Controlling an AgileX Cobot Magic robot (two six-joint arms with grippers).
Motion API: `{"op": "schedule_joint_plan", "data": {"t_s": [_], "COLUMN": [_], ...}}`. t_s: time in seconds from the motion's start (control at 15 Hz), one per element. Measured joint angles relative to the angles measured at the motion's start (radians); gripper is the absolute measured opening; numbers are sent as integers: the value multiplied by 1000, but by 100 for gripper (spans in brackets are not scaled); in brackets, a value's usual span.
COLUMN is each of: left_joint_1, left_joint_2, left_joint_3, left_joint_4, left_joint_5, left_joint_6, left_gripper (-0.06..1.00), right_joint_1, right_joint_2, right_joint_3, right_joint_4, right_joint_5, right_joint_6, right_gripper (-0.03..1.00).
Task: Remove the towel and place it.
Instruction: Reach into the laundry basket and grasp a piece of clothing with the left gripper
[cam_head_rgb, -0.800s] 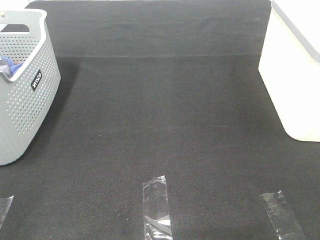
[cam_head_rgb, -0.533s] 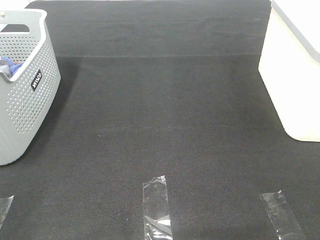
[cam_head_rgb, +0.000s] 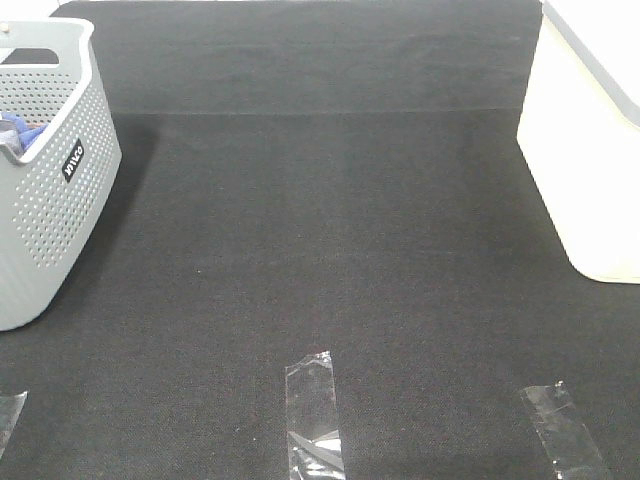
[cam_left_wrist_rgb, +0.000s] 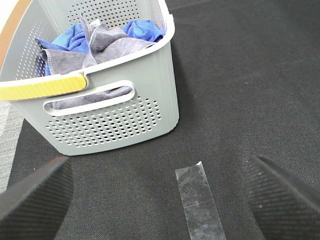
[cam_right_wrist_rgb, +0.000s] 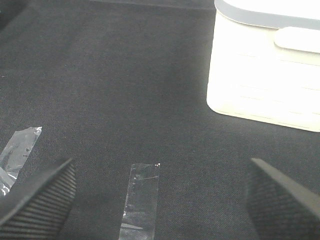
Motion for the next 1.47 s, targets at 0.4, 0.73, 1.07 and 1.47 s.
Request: {"op": "schedule_joint_plan", "data": {"t_s": [0.4, 0.73, 1.07, 1.47], "left_joint_1": [0, 0, 0, 0], "left_joint_2": [0, 0, 0, 0], "left_joint_3": [0, 0, 0, 0], "left_joint_4": [0, 0, 0, 0], "left_joint_5": [0, 0, 0, 0], "left_joint_6": [0, 0, 0, 0], "left_gripper": [88, 88, 88, 88], "right_joint_1": [0, 0, 0, 0], "right_joint_2": [0, 0, 0, 0], "right_joint_3": [0, 0, 0, 0], "right_joint_4": [0, 0, 0, 0], "right_joint_5": [0, 0, 0, 0], "right_joint_6": [0, 0, 0, 0], "right_gripper": [85, 85, 85, 85]}}
